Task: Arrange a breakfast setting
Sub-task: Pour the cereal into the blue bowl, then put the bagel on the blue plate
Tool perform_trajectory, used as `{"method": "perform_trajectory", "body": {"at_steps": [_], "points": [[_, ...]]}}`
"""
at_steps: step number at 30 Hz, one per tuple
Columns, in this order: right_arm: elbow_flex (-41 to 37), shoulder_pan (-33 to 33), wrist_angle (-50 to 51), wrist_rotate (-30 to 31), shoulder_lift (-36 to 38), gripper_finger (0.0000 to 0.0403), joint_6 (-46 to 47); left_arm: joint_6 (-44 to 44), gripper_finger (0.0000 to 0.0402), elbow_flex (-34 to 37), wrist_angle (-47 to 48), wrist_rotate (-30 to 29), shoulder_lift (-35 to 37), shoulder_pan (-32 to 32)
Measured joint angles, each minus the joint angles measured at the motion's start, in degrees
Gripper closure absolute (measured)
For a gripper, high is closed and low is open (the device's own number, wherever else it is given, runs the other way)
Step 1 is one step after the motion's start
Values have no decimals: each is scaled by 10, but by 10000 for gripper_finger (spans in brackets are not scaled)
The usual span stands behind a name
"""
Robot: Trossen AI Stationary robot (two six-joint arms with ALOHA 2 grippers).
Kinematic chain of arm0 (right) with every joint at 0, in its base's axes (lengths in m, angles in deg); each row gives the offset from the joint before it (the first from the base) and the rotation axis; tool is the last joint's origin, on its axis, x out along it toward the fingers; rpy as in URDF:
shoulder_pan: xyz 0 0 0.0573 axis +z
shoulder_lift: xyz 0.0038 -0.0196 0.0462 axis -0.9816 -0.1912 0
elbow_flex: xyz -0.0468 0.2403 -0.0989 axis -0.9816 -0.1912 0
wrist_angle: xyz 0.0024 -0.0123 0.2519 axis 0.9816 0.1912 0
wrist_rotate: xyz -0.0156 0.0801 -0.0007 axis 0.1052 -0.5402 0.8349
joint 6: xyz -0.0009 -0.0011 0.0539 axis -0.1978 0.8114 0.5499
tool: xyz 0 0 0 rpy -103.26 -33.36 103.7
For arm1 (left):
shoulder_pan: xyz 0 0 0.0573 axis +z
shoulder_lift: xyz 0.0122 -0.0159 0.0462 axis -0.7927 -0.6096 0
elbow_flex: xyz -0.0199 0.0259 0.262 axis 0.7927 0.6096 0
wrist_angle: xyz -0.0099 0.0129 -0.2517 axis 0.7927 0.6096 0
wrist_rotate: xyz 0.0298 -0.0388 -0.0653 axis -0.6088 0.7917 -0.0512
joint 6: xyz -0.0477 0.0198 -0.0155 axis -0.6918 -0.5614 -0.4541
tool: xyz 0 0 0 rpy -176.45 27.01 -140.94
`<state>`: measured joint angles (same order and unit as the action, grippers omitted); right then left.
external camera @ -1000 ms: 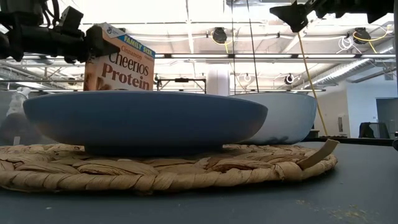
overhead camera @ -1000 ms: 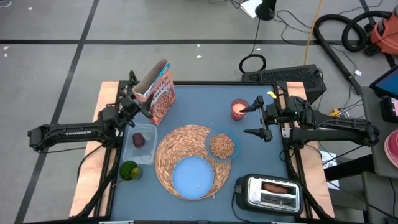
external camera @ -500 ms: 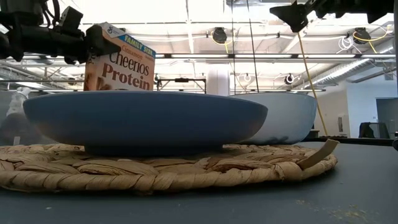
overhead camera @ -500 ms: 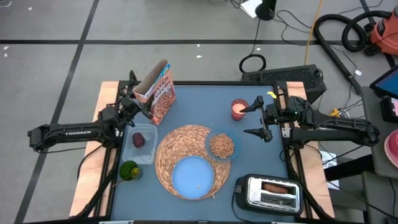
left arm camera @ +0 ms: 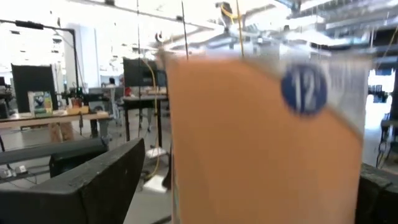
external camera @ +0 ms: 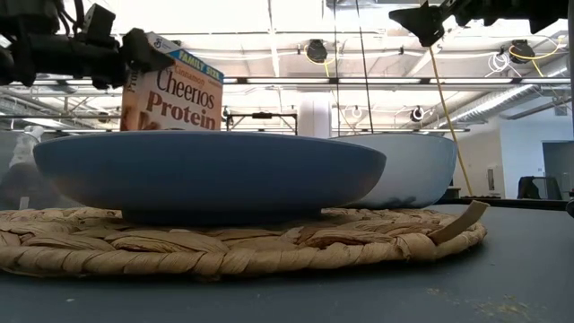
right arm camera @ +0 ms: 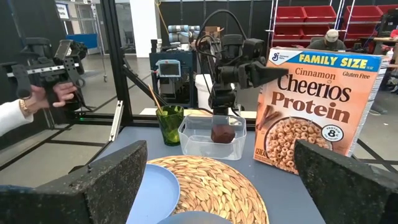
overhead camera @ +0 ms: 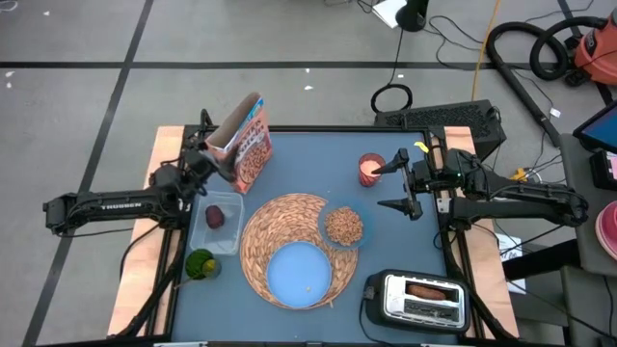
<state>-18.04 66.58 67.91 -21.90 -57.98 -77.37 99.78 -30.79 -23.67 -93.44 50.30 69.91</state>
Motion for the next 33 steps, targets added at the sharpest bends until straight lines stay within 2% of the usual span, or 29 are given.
{"method": "perform_trajectory", "body": {"at_steps": [13, 19, 27, 33], "points": [[0, 0, 0, 0, 0, 9, 0, 0, 7, 0, -49, 28, 0, 0], [0, 0, 0, 0, 0, 9, 0, 16, 7, 0, -104, 29, 0, 0], [0, 0, 0, 0, 0, 9, 0, 13, 7, 0, -113, 48, 0, -5], [0, 0, 0, 0, 0, 9, 0, 36, 7, 0, -165, 48, 0, -15]]}}
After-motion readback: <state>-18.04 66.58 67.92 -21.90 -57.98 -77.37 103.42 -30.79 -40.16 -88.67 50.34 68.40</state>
